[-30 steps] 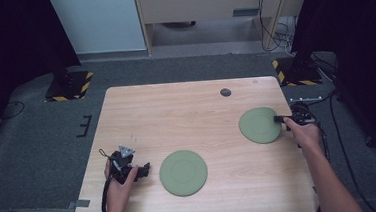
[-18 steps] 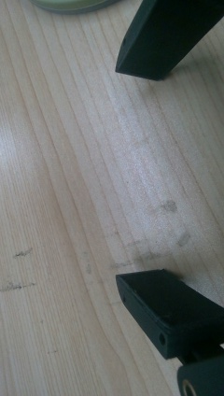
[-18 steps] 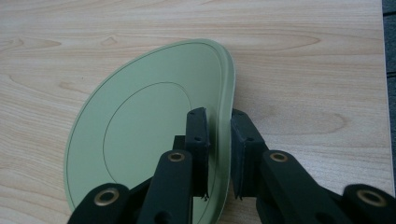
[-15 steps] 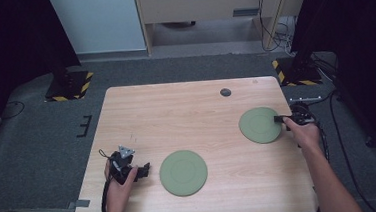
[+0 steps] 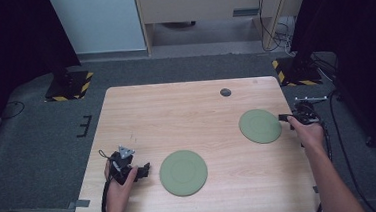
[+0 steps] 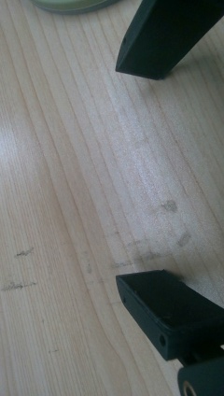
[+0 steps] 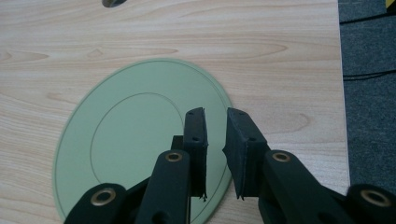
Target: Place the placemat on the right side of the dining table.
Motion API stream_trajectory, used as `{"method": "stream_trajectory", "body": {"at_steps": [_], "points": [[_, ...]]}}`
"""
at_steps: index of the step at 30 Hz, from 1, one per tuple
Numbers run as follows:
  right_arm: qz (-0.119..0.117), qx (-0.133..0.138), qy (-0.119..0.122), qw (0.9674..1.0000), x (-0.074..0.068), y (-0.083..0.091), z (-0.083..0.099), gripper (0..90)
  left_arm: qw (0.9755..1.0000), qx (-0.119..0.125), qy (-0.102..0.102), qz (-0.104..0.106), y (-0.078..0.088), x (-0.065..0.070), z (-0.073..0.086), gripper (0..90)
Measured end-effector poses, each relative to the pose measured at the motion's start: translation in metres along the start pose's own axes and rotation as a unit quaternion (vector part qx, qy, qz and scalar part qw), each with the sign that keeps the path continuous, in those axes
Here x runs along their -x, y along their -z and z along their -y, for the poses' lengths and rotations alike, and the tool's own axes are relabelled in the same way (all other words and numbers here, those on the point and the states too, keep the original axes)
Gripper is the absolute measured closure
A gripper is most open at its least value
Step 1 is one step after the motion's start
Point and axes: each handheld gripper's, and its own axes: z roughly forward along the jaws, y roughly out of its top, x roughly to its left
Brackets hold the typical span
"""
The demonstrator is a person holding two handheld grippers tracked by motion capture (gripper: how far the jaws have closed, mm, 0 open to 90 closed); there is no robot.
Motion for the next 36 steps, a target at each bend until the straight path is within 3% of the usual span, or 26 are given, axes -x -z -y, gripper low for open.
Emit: {"method": "stream_trajectory", "body": {"at_steps": [13,18,19,20,21,22,26,31,36], "points": [[-0.018,0.013,0.018,0.9996,-0.018,0.005,-0.009,73.4,0.9999,0.012,0.001,-0.001,0.000,0.001,0.003,0.5],[-0.026,0.017,0.016,0.9994,-0.025,0.004,-0.011,56.9,0.9999,0.012,0.002,-0.001,0.000,0.001,0.003,0.5],[-0.028,0.020,0.011,0.9994,-0.028,0.003,-0.011,46.6,0.9999,0.011,0.002,-0.001,0.000,0.001,0.003,0.3],[-0.028,0.020,0.011,0.9994,-0.028,0.003,-0.011,46.6,0.9999,0.011,0.002,-0.001,0.000,0.001,0.003,0.3],[-0.033,0.020,0.006,0.9992,-0.031,0.002,-0.013,38.8,0.9999,0.011,0.002,-0.001,0.000,0.001,0.003,0.3],[-0.033,0.020,0.006,0.9992,-0.031,0.002,-0.013,38.8,0.9999,0.011,0.002,-0.001,0.000,0.001,0.003,0.3],[-0.041,0.022,-0.004,0.9989,-0.040,0.002,-0.017,23.8,0.9999,0.011,0.002,-0.002,0.001,0.001,0.004,0.3],[-0.055,0.034,0.016,0.9978,-0.057,0.001,-0.022,12.2,0.9999,0.011,0.002,0.000,0.001,0.002,0.004,0.0],[-0.065,0.042,0.034,0.9964,-0.072,0.000,-0.020,8.8,0.9999,0.012,0.002,0.001,0.002,0.002,0.005,0.0]]}}
